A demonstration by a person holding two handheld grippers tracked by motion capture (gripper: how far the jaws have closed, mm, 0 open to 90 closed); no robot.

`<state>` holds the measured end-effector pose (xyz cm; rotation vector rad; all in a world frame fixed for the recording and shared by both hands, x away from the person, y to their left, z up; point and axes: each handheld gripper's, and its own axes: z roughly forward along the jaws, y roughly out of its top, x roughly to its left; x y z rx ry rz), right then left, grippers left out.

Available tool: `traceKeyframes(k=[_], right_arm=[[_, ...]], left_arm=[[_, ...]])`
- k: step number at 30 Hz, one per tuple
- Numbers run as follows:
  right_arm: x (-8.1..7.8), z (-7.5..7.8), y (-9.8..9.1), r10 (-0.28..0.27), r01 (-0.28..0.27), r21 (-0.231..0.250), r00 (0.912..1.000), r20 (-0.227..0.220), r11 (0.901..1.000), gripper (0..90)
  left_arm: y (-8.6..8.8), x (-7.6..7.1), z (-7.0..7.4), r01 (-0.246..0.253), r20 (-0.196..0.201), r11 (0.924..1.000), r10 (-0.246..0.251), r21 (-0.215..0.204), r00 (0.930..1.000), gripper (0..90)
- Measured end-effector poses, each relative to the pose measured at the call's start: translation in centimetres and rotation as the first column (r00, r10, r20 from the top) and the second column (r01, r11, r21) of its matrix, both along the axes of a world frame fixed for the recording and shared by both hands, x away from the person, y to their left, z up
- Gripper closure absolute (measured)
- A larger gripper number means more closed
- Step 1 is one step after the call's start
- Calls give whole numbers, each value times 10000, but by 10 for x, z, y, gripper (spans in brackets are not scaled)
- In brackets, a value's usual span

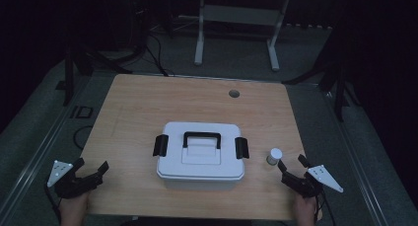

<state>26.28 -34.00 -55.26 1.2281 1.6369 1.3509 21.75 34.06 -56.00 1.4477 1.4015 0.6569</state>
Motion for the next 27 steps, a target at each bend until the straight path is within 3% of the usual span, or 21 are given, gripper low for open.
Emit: traceKeyframes(k=[4, 5, 7, 8, 10, 12, 13, 15, 16, 17, 18, 20, 21, 22, 23, 24, 25, 27], right_arm=[[1, 0, 3, 202, -205, -261, 9997, -116, 9994, 136], [1, 0, 4, 204, -208, -317, 9997, -127, 9993, 136], [1, 0, 5, 217, -220, -363, 9997, -88, 9991, 136], [1, 0, 5, 201, -204, -360, 9998, -86, 9991, 136], [1, 0, 4, 181, -184, -308, 9998, -94, 9994, 137], [1, 0, 3, 163, -164, -224, 9998, -74, 9996, 136], [1, 0, 3, 140, -142, -212, 9999, -76, 9997, 136], [1, 0, 3, 133, -134, -205, 9999, -79, 9997, 136], [1, 0, 3, 133, -134, -205, 9999, -79, 9997, 136], [1, 0, 3, 139, -141, -225, 9999, -86, 9996, 136], [1, -1, 4, 132, -135, -306, 9999, -108, 9994, 136], [1, -1, 4, 122, -126, -348, 9999, -114, 9993, 136], [1, -1, 4, 117, -121, -354, 9999, -117, 9993, 136], [1, -1, 4, 117, -121, -354, 9999, -117, 9993, 136], [1, -1, 4, 115, -119, -355, 9999, -122, 9993, 136], [2, -1, 4, 112, -117, -364, 9998, -139, 9993, 136], [1, -1, 4, 111, -116, -367, 9998, -140, 9993, 137], [1, -1, 4, 123, -128, -356, 9998, -137, 9993, 137]], left_arm=[[-2, 1, 0, 377, -90, 9991, -376, 176, 9993, 24], [-1, 2, 0, 750, -179, 9971, -748, 107, 9970, 25], [-1, 3, 1, 995, -221, 9942, -986, 409, 9949, 24], [1, 4, 0, 1342, -309, 9905, -1332, 305, 9906, 24], [2, 5, 0, 1468, -407, 9887, -1456, 303, 9885, 25], [5, 7, 1, 2096, -615, 9773, -2075, 312, 9763, 25], [5, 7, 2, 2132, -699, 9756, -2094, 516, 9753, 25], [8, 9, 3, 2718, -997, 9611, -2661, 494, 9588, 25], [8, 9, 3, 2718, -997, 9611, -2661, 494, 9588, 25], [12, 10, 1, 3307, -1416, 9424, -3210, 507, 9364, 25], [12, 10, 1, 3434, -1636, 9369, -3294, 653, 9299, 25], [14, 10, 1, 4068, -2012, 9116, -3882, 597, 8994, 25], [12, 10, 2, 4173, -2288, 9048, -3899, 848, 8920, 25], [12, 10, 2, 4173, -2288, 9048, -3899, 848, 8920, 25], [10, 11, 7, 4698, -2709, 8754, -4276, 1141, 8624, 25], [8, 11, 9, 4778, -2868, 8672, -4263, 1402, 8579, 25], [7, 11, 12, 5070, -3115, 8489, -4462, 1496, 8389, 25], [4, 12, 19, 5448, -3647, 8147, -4545, 1988, 8127, 25]])
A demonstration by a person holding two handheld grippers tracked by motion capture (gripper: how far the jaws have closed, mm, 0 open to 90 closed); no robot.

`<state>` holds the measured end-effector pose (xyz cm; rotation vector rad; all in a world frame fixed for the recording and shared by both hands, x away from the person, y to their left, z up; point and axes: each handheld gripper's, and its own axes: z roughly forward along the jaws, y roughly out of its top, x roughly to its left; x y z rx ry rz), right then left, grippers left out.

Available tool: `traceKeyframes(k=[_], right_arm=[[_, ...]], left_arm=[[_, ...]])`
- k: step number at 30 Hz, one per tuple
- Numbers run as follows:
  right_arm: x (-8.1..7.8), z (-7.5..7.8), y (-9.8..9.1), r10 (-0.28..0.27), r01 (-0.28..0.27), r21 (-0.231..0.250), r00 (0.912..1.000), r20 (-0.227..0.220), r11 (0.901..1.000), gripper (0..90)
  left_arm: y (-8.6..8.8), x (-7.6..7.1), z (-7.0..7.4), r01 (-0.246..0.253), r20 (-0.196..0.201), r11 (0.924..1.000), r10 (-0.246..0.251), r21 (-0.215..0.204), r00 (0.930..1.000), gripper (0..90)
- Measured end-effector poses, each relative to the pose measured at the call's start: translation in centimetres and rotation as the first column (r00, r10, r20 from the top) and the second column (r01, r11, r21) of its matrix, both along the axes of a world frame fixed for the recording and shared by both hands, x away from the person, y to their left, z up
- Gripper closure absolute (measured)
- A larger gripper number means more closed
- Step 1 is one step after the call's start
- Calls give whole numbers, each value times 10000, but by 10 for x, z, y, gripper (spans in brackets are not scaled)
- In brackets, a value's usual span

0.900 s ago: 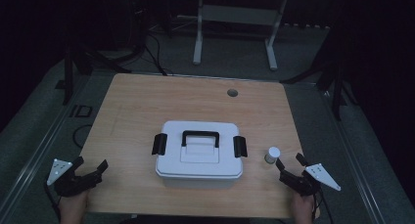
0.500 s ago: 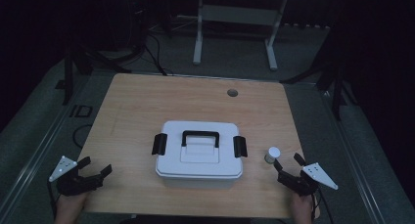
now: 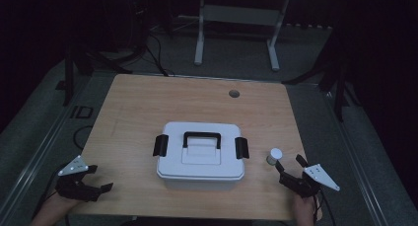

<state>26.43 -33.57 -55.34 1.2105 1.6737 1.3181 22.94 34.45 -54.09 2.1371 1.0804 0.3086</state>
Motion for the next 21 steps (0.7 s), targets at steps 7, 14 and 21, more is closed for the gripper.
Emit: traceKeyframes(k=[7, 14, 21], right_arm=[[0, 0, -1, -25, 25, 48, 10000, -19, 10000, 137], [0, 0, 0, -11, 12, 11, 10000, -64, 10000, 137], [0, 0, 0, -14, 14, 12, 10000, -59, 10000, 136]], left_arm=[[-9, 10, 18, 1227, -1225, 9796, -1037, 1591, 9870, 25], [-24, 18, 37, 2418, -2022, 9277, -1885, 2845, 9610, 26], [-40, 22, 48, 3261, -2945, 8719, -2241, 3652, 9290, 26]])
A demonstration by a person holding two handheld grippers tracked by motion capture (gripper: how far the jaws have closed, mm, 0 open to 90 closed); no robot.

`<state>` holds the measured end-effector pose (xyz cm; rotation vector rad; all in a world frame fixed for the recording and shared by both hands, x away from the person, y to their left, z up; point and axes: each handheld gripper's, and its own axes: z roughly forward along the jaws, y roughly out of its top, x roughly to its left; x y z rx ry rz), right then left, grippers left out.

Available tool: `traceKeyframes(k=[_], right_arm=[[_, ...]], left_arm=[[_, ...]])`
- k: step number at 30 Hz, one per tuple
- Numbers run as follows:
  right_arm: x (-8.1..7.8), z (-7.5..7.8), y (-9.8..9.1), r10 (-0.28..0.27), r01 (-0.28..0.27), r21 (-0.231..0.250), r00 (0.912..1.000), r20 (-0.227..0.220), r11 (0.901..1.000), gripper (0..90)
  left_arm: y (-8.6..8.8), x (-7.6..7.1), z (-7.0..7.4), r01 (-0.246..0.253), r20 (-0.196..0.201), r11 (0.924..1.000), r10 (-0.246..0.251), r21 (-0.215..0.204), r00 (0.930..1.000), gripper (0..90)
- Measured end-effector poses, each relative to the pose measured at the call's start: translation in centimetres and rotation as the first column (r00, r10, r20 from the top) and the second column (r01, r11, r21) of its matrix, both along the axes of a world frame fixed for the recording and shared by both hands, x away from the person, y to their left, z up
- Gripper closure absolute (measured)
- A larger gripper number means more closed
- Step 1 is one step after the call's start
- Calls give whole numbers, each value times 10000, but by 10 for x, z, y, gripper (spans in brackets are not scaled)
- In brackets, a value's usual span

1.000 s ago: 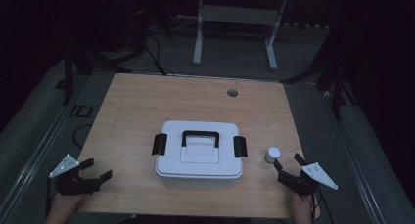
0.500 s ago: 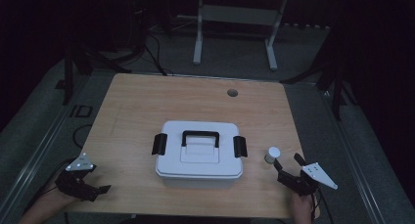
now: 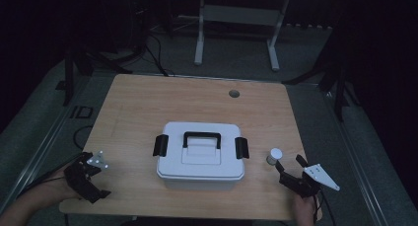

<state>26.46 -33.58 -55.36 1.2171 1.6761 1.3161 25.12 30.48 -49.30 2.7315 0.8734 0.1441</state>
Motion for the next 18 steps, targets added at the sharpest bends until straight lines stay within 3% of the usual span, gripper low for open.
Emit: traceKeyframes(k=[3, 4, 5, 7, 11, 13, 18], right_arm=[[0, 0, 0, 1, -1, 7, 10000, 0, 10000, 136], [0, 0, 0, 1, -1, 7, 10000, 0, 10000, 136], [0, 0, 0, -4, 4, 7, 10000, -1, 10000, 136], [0, 0, 0, -3, 3, -15, 10000, -6, 10000, 136], [0, 0, 0, -3, 3, -4, 10000, -1, 10000, 136], [0, 0, 0, -8, 8, 2, 10000, 1, 10000, 136], [0, 0, 0, -19, 19, 14, 10000, -1, 10000, 136]], left_arm=[[-5, 0, 3, 249, -385, 9968, -221, 760, 9990, 26], [-5, 0, 3, 249, -385, 9968, -221, 760, 9990, 26], [-6, 1, 5, 343, -743, 9934, -262, 1094, 9969, 26], [-7, 2, 6, 369, -1034, 9892, -223, 1419, 9944, 26], [-11, 4, 9, 587, -1252, 9734, -313, 2216, 9916, 26], [-14, 6, 12, 636, -1277, 9713, -348, 2291, 9912, 26], [-20, 7, 20, 675, -1226, 9781, -437, 1971, 9915, 26]])
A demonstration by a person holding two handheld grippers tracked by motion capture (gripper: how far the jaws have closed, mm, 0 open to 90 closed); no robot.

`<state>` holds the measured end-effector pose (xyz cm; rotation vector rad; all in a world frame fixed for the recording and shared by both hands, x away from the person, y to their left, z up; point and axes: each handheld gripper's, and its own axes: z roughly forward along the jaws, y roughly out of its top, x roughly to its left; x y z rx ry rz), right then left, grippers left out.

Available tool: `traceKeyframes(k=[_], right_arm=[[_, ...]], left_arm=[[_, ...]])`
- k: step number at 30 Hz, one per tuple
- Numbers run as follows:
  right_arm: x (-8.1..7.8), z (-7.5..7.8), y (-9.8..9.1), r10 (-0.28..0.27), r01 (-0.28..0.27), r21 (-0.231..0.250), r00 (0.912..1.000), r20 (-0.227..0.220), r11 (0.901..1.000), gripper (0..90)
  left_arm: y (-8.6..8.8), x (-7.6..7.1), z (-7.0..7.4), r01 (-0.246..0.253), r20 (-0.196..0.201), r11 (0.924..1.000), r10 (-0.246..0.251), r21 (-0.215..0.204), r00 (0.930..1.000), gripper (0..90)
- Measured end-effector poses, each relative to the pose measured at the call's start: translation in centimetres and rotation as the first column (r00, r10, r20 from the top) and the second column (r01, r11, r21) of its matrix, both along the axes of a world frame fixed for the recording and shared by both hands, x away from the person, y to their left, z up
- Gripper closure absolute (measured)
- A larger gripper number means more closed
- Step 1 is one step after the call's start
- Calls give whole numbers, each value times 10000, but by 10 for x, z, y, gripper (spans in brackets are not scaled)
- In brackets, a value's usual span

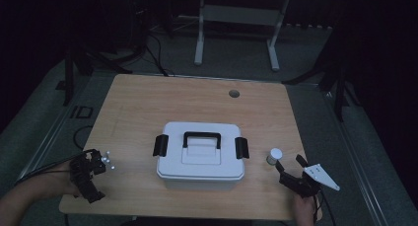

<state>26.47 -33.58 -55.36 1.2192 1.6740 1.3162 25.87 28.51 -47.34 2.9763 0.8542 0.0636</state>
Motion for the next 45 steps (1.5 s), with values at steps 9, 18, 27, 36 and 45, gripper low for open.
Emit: traceKeyframes(k=[9, 18, 27, 36, 45], right_arm=[[0, 0, -1, 1, -1, 76, 10000, 0, 10000, 136], [0, 0, -1, 32, -32, 87, 10000, -10, 10000, 136], [0, 0, -1, 57, -57, 97, 10000, -15, 9999, 136], [0, 0, -2, 81, -81, 131, 10000, -21, 9999, 136], [0, 0, -2, 114, -114, 139, 9999, -11, 9998, 136]], left_arm=[[-9, 2, 4, 217, -237, 9994, -210, 284, 9995, 26], [-21, 8, 21, 597, -237, 9975, -588, 391, 9980, 26], [-37, 14, 48, 1041, -129, 9945, -1042, -78, 9945, 26], [-58, 23, 74, 1466, 8, 9891, -1466, 158, 9892, 26], [-76, 31, 85, 1835, -78, 9826, -1834, 297, 9830, 26]])
